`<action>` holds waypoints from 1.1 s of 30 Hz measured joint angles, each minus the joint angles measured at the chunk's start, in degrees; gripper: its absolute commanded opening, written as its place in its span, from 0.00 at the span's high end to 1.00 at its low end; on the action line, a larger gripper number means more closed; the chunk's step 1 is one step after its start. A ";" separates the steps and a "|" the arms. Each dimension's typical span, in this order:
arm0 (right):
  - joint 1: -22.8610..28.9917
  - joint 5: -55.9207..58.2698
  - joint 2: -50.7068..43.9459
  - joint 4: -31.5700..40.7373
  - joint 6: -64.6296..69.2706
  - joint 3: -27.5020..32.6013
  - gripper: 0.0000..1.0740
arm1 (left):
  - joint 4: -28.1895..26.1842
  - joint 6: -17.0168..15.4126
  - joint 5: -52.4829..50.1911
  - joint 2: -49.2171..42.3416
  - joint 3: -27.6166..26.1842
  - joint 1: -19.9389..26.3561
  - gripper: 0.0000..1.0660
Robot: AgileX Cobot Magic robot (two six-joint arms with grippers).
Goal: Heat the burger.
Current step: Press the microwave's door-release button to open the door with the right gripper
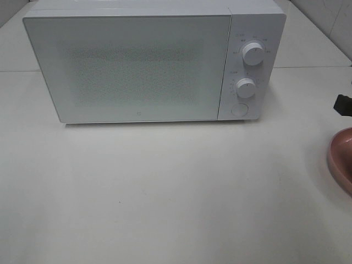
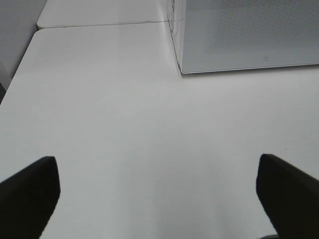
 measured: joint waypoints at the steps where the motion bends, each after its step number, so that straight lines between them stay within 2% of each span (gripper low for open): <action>1: 0.00 -2.29 2.69 -0.86 0.06 0.00 1.00 | 0.00 0.00 0.00 0.00 0.00 0.00 0.02; 9: 1.03 -9.28 12.43 -4.64 8.94 0.00 1.00 | 0.00 0.00 0.00 0.00 0.00 0.00 0.02; 14: 7.33 -10.66 16.50 -2.18 13.18 -0.06 1.00 | 0.00 0.00 0.00 0.00 0.00 0.00 0.02; 22: 13.29 -10.89 20.63 2.12 15.07 0.06 1.00 | 0.00 0.00 0.00 0.00 0.00 0.00 0.02; 28: 19.19 -11.40 23.72 5.56 27.39 -1.15 1.00 | 0.00 0.00 0.00 0.00 0.00 0.00 0.02; 33: 20.68 -11.69 25.61 9.45 33.46 -3.32 1.00 | 0.00 0.00 0.00 0.00 0.00 0.00 0.02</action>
